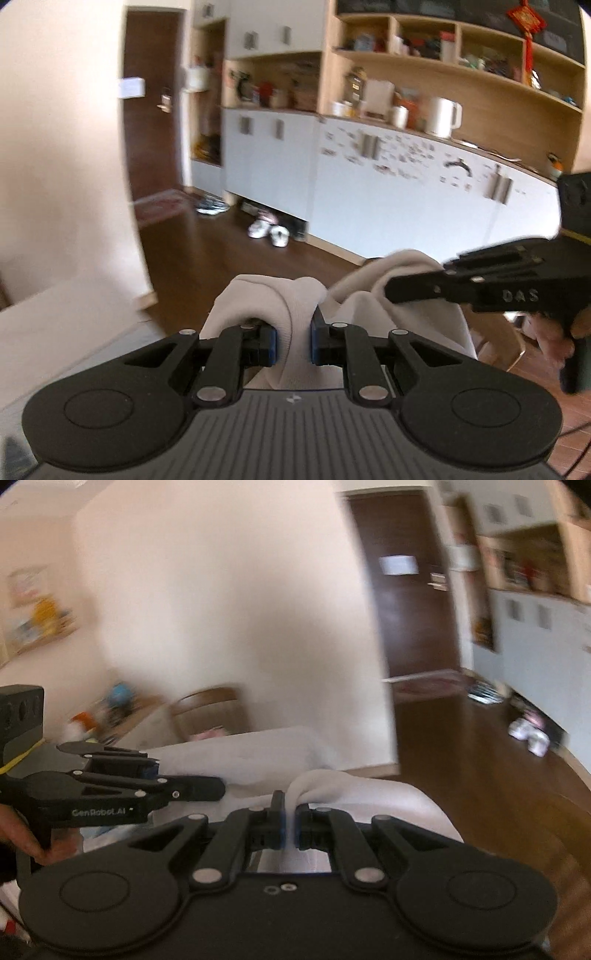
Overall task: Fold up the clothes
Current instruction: 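Lift the sweatshirt with both grippers and carry it onto the round table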
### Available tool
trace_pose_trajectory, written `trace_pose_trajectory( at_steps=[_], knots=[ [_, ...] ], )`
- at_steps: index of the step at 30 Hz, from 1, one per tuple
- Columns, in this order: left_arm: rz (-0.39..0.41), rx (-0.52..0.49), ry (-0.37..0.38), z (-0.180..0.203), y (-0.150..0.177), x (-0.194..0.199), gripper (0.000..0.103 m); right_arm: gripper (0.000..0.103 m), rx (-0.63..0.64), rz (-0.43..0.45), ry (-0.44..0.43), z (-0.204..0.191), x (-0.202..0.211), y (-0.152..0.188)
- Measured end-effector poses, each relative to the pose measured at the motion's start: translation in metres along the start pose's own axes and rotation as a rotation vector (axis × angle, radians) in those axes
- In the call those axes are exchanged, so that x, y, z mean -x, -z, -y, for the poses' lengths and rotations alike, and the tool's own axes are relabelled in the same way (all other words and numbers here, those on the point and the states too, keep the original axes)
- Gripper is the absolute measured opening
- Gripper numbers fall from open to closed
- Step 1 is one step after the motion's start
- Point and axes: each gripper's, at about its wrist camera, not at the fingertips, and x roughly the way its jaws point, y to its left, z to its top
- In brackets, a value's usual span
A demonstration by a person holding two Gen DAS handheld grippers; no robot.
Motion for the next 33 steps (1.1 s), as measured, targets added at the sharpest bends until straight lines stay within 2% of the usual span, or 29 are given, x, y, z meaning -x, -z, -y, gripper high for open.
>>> trace_pose_trajectory(
  at_steps=[2, 5, 10, 15, 17, 19, 23, 27, 30, 33],
  knots=[
    [-0.010, 0.029, -0.037, -0.030, 0.021, 0.033, 0.015, 0.103, 0.030, -0.035, -0.050, -0.035, -0.035, -0.006],
    [-0.044, 0.124, -0.087, -0.080, 0.068, 0.083, 0.015, 0.103, 0.095, -0.102, -0.135, -0.094, -0.080, -0.009],
    [-0.080, 0.243, -0.151, -0.150, 0.131, 0.143, 0.014, 0.103, 0.234, -0.235, -0.278, -0.200, -0.148, -0.011],
    [-0.120, 0.329, -0.211, -0.203, 0.181, 0.196, 0.014, 0.103, 0.359, -0.359, -0.355, -0.280, -0.229, -0.014],
    [-0.138, 0.376, -0.242, -0.224, 0.200, 0.205, 0.014, 0.103, 0.397, -0.406, -0.351, -0.302, -0.252, -0.007],
    [-0.156, 0.419, -0.280, -0.245, 0.218, 0.207, 0.015, 0.103, 0.446, -0.448, -0.329, -0.317, -0.275, 0.004],
    [-0.190, 0.480, -0.310, -0.283, 0.246, 0.198, 0.015, 0.103, 0.500, -0.534, -0.241, -0.317, -0.305, 0.026],
    [-0.240, 0.473, -0.316, -0.302, 0.271, 0.186, 0.015, 0.103, 0.548, -0.613, -0.174, -0.311, -0.327, 0.048],
    [-0.259, 0.479, -0.315, -0.308, 0.276, 0.179, 0.015, 0.103, 0.556, -0.625, -0.161, -0.310, -0.327, 0.055],
    [-0.264, 0.492, -0.293, -0.312, 0.275, 0.180, 0.017, 0.103, 0.547, -0.620, -0.207, -0.309, -0.313, 0.051]
  ],
)
